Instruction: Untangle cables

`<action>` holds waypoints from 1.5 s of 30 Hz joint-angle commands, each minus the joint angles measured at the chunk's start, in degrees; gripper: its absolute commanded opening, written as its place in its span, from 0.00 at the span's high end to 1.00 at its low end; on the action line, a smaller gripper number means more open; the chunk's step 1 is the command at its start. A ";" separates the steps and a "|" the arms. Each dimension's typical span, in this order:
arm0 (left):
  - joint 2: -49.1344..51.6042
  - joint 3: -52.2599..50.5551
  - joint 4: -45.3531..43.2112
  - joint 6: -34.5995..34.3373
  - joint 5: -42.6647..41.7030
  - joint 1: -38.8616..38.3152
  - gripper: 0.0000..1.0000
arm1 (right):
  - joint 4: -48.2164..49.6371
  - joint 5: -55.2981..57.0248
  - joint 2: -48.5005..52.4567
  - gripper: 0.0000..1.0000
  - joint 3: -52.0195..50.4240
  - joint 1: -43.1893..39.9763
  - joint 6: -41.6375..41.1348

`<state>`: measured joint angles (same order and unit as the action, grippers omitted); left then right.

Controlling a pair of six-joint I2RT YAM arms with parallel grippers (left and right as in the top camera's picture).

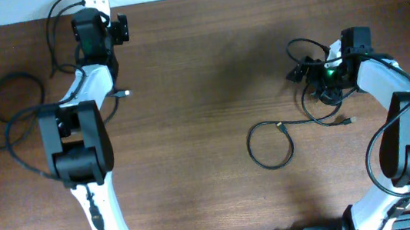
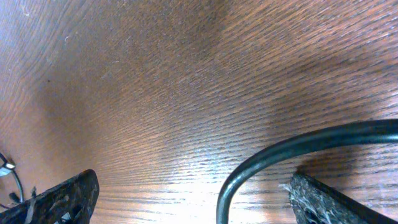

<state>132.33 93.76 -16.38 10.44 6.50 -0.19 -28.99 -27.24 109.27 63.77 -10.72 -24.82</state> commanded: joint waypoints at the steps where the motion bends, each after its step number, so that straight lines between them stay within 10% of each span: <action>1: 6.10 0.52 -7.87 1.01 0.72 0.39 0.10 | -2.05 13.79 7.78 0.01 -5.46 -0.94 0.83; 14: 15.15 0.55 -11.96 0.79 3.58 1.05 0.32 | -2.05 13.79 7.78 0.01 -5.46 -0.94 0.83; 20: 14.82 0.55 -10.05 0.74 9.27 1.05 0.99 | -2.05 13.79 7.78 0.01 -5.46 -0.94 0.81; 42: -5.57 0.55 36.68 -21.77 8.44 0.35 1.00 | -2.05 13.79 7.78 0.01 -5.46 -0.94 0.81; 45: -5.62 0.52 37.00 -21.75 7.67 0.33 0.66 | -2.05 13.81 7.78 0.01 -5.46 -0.94 0.81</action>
<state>129.10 94.72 20.16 -7.44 15.16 0.27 -28.97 -27.14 109.27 63.77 -10.72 -24.86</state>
